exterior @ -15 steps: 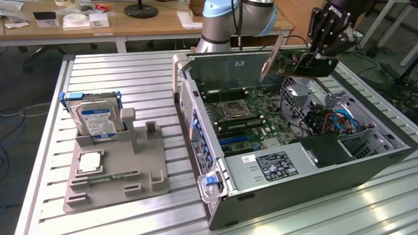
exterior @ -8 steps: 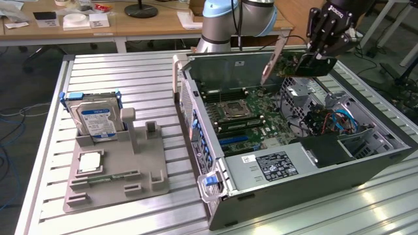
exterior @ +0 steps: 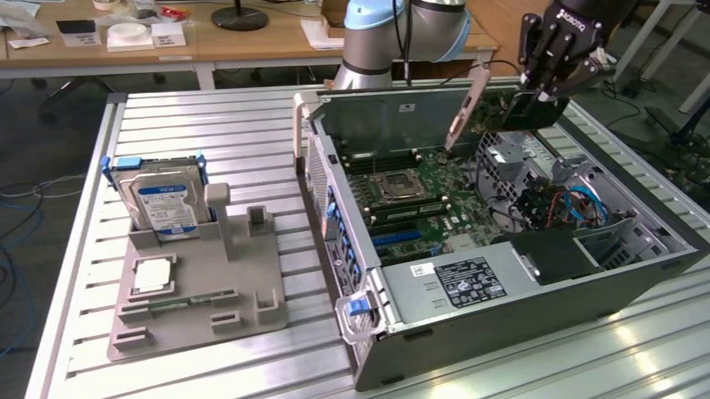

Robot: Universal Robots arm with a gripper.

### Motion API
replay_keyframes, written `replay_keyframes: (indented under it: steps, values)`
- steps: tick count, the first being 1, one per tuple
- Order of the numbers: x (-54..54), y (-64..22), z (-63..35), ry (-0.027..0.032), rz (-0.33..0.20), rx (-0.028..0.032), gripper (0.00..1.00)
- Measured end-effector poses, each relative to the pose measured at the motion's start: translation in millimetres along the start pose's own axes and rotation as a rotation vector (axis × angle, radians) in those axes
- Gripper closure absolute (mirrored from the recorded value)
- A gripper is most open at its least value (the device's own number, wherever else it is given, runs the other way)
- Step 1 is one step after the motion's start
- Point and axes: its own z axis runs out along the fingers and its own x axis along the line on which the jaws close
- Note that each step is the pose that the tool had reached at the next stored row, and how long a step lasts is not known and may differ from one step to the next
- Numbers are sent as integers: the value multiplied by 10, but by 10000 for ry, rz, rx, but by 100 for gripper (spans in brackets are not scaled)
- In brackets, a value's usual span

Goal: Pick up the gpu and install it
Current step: 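Insert the gpu into the slot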

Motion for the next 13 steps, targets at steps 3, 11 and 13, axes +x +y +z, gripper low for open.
replay_keyframes:
  steps: [3, 11, 13]
  values:
    - [0, 0, 0, 11, -210, -10, 73]
    - [-16, 12, 18, 35, -214, 80, 73]
    - [-20, 25, 40, 59, -217, 168, 73]
